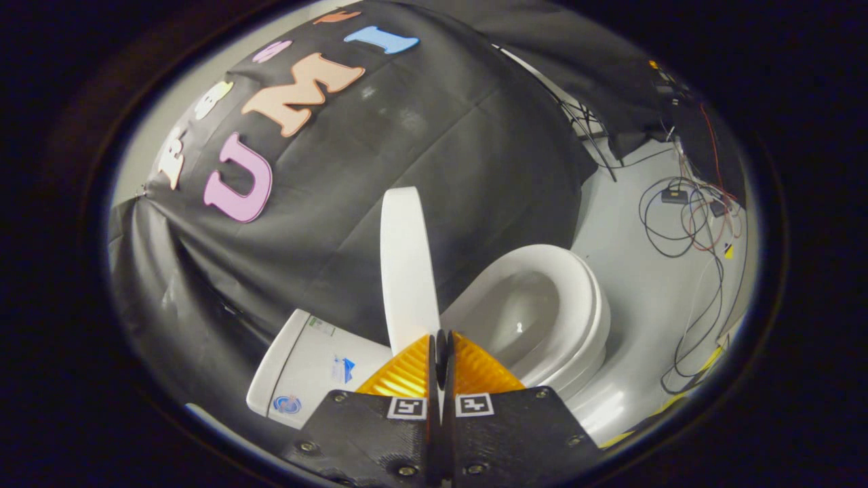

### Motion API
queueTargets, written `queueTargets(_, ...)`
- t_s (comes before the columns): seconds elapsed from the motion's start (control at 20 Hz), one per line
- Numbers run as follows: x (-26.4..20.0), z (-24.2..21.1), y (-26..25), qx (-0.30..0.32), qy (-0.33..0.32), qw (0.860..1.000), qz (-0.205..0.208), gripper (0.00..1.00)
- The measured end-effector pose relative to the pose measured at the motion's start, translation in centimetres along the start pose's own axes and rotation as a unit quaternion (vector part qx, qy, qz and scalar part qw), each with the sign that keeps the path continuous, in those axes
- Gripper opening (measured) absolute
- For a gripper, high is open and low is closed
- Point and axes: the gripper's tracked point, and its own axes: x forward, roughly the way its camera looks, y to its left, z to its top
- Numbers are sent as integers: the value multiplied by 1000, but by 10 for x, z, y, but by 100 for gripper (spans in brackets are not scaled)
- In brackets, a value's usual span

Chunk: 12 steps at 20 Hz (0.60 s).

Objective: Open the toilet lid.

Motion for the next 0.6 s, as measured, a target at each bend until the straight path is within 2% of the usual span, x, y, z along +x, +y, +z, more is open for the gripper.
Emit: queueTargets(0.6,-11,-9,54,-76,-6,997,13,2)
